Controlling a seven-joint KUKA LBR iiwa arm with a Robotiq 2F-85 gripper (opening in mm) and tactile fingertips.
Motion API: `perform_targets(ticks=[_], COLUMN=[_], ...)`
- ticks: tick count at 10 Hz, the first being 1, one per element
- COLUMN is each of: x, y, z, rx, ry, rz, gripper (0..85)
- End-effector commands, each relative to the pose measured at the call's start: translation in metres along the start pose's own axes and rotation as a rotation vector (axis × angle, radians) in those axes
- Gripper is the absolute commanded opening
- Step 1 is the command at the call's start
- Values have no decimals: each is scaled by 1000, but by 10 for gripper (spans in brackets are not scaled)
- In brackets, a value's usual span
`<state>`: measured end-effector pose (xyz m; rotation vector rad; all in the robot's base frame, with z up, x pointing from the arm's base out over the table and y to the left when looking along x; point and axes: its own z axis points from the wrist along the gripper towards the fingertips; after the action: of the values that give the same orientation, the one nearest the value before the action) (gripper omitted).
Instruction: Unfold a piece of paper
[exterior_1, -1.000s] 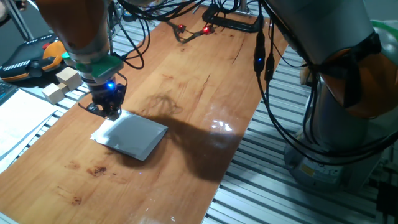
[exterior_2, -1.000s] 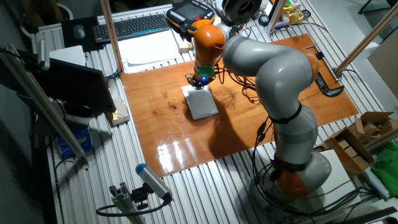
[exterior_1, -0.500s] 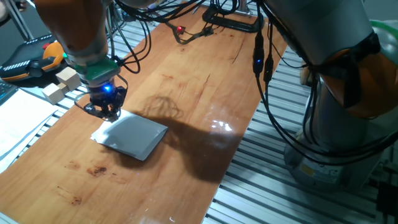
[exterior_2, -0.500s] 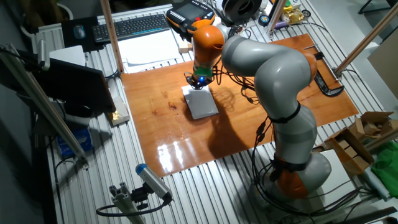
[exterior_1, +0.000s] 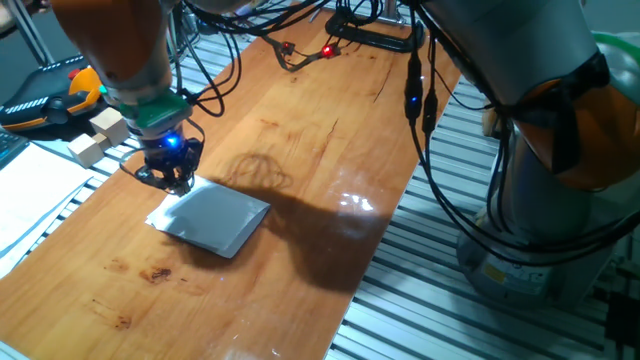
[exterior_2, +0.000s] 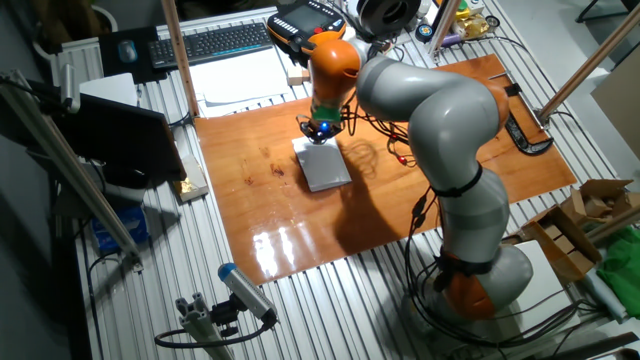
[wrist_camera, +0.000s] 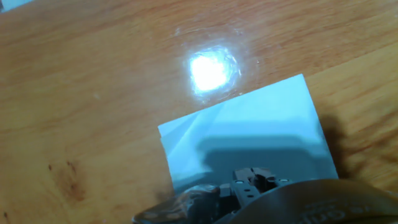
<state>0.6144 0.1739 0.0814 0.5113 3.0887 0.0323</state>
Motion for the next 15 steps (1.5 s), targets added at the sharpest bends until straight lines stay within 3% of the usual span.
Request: perform_targets(ticks=[1, 3, 5, 8, 15], x=[0, 0, 0, -1, -8], y=[0, 0, 0, 5, 35], z=[0, 0, 0, 0, 3], rx=[5, 43, 49, 16, 2], ry=[-10, -25, -18, 4, 11], rz=[10, 56, 140, 210, 293], gripper=[20, 20, 20, 20, 20])
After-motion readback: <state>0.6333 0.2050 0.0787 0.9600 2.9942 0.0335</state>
